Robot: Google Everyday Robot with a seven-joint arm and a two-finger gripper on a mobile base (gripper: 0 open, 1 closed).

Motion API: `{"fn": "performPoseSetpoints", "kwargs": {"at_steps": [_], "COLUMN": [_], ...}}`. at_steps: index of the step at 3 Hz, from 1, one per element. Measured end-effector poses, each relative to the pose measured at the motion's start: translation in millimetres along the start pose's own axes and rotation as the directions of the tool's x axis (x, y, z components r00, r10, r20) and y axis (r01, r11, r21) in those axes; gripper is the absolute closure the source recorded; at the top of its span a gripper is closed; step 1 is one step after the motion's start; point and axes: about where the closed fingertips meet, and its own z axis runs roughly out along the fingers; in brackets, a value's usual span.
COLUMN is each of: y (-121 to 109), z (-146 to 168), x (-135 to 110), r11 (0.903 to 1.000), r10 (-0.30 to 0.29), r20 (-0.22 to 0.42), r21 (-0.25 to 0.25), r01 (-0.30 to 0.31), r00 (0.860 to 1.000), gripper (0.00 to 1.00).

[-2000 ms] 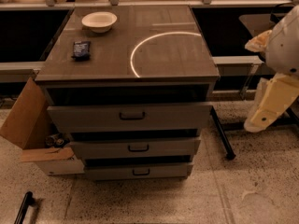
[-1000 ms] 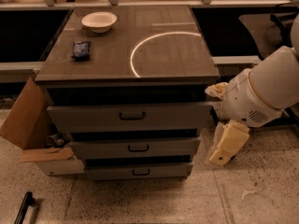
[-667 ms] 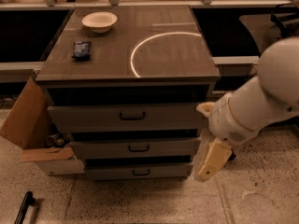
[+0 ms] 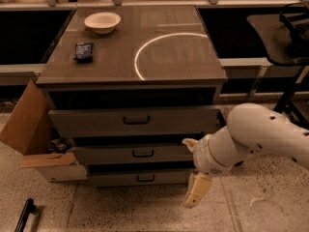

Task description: Open middle drawer

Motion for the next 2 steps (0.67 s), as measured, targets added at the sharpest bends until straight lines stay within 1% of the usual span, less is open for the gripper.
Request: {"fn": "performPoseSetpoints", "kwargs": {"at_steps": [1,2], "y": [0,-4], "z": [0,27], "x": [0,14], "r11": [1.0,1.0], "r10": [0.0,0.003], "r20": [0.0,-0.001], "r21": [0.0,-0.003], "r01": [0.0,-0.003], "r00": [1.0,1.0], "gripper": [0.0,0.0]}}
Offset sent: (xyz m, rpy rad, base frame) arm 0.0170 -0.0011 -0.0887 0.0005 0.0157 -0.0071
